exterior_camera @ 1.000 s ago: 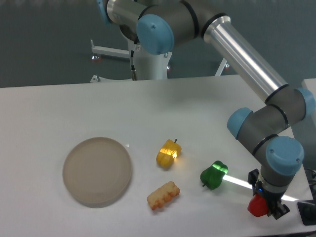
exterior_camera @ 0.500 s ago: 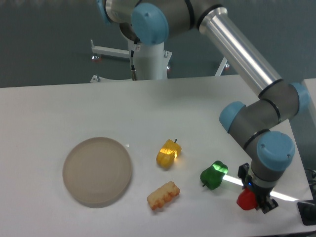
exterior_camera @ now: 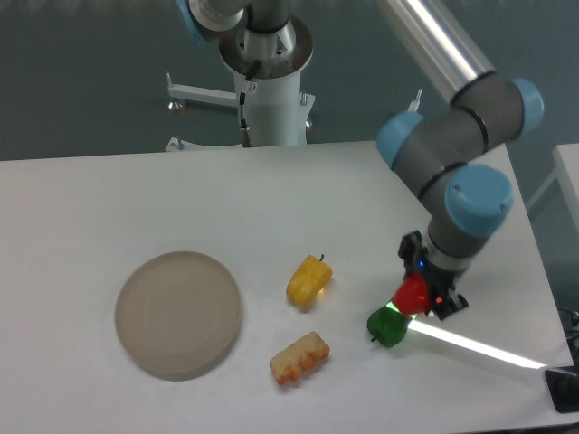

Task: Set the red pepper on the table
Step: 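Lift the held red pepper with the gripper and move it toward the yellow pepper, then lower the red pepper toward the table surface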

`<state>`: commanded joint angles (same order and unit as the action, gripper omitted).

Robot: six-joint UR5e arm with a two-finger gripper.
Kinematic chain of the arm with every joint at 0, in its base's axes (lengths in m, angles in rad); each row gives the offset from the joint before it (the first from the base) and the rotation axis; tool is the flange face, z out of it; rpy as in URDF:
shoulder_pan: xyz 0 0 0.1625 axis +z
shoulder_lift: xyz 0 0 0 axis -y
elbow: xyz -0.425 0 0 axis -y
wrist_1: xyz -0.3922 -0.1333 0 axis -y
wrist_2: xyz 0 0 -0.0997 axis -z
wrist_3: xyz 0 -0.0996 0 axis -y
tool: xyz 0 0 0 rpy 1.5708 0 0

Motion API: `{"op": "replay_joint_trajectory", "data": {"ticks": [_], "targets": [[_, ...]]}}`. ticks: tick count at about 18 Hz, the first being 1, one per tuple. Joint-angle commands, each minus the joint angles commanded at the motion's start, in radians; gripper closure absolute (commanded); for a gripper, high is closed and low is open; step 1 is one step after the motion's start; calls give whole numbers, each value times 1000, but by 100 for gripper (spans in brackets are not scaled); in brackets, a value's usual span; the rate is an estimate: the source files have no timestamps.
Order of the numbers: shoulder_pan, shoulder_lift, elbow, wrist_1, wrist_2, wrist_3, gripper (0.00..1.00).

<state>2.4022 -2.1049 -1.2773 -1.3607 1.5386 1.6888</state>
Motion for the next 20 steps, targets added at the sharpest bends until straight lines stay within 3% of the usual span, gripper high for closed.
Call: {"op": "replay_joint_trajectory", "data": {"ticks": [4, 10, 12, 13, 20], "targets": [[25, 56, -111, -2, 26, 75, 39], [25, 158, -278, 3, 54, 74, 39], [23, 178, -339, 67, 54, 74, 39], [23, 177, -349, 99, 55, 75, 39], [18, 161, -318, 106, 57, 65, 39]]}}
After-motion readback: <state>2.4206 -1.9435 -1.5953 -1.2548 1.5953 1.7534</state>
